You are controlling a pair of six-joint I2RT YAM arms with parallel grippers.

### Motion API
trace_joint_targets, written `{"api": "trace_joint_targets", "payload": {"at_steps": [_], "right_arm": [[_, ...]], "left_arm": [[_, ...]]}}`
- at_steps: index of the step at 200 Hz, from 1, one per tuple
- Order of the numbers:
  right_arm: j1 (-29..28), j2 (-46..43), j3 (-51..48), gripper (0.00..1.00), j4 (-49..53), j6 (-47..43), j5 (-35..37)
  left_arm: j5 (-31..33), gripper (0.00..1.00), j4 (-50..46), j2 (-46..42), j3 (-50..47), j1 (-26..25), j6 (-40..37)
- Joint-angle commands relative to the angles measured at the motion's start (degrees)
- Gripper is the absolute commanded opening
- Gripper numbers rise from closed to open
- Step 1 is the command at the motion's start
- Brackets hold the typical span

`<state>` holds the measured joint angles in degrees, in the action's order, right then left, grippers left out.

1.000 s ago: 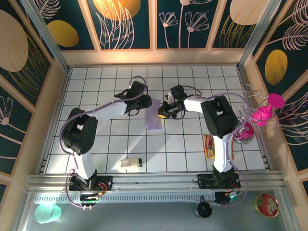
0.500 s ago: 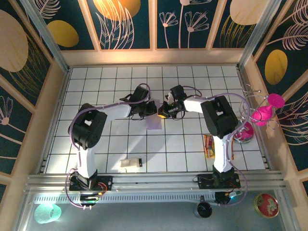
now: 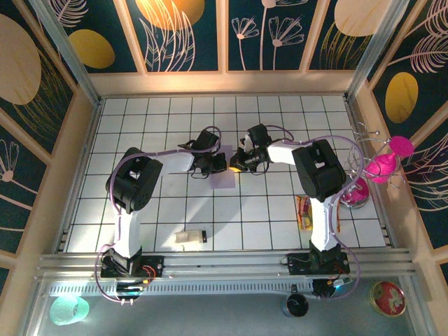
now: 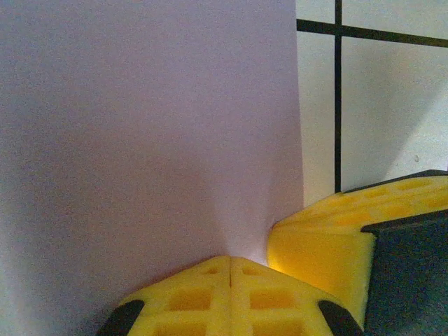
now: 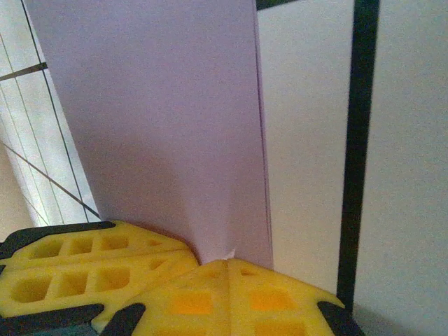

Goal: Fold a paper plane with a square sheet of paper (pick it up from the middle)
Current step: First fold the square sheet of paper in half at the center of the table.

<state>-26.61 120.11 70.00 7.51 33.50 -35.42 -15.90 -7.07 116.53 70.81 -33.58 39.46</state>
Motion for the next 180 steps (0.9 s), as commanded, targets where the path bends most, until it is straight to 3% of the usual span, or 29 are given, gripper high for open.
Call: {"api": "trace_joint_targets", "payload": {"at_steps": [1, 26, 63, 104, 126, 147, 180], "right_arm": [[-1.01, 10.18, -5.48, 0.00, 11.60, -0.62, 20.45], [-1.00, 10.79, -5.57, 0.00, 12.35, -1.23, 21.62], [-1.06, 11.26, -5.49, 0.00, 13.23, -1.68, 23.79], [-1.10, 11.20, -5.84, 0.00, 13.33, -1.77, 24.52], [-1.08, 11.19, -5.92, 0.00, 13.10, -1.68, 24.26], [-1.16, 11.11, -6.01, 0.00, 12.91, -1.51, 24.08], [-1.18, 11.28, -6.19, 0.00, 12.66, -1.42, 23.91]], "left_arm": [[2.94, 0.00, -2.75, 0.42, -2.53, 1.55, -3.79], [-3.14, 0.00, 2.07, -1.21, -7.72, 4.77, -6.22], [-7.02, 0.00, 2.92, -2.36, -11.25, 8.40, -8.73], [-7.01, 0.00, 3.49, -5.39, -13.98, 12.86, -9.36], [-8.99, 0.00, 3.97, -8.11, -13.08, 13.15, -8.91], [-14.43, 0.00, 10.27, -10.71, -13.81, 13.10, -4.62], [-19.12, 0.00, 17.84, -8.58, -13.45, 11.30, 0.52]]}}
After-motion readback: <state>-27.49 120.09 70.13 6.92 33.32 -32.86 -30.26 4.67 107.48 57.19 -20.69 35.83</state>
